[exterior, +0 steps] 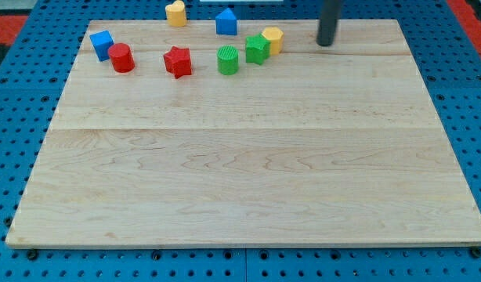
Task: Slide the red circle closer to the blue triangle
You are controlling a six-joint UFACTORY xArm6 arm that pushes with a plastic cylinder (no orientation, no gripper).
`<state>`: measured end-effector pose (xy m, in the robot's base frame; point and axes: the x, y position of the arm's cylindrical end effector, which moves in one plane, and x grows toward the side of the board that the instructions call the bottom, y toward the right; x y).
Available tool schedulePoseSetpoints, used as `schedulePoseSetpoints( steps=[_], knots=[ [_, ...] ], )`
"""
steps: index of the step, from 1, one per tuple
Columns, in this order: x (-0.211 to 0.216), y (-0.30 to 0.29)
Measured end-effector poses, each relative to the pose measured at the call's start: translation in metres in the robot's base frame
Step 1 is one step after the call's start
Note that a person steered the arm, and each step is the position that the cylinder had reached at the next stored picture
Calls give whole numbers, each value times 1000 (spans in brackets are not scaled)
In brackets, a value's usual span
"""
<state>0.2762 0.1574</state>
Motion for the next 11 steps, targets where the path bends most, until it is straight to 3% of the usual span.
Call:
schedulePoseSetpoints(
  steps=[1, 2, 4, 5, 6, 7, 8, 11],
  knots=[
    [66, -41],
    [86, -132],
    [75, -242],
    [96, -253],
    [90, -346],
    [69, -378],
    [40, -352],
    [30, -373]
  ],
)
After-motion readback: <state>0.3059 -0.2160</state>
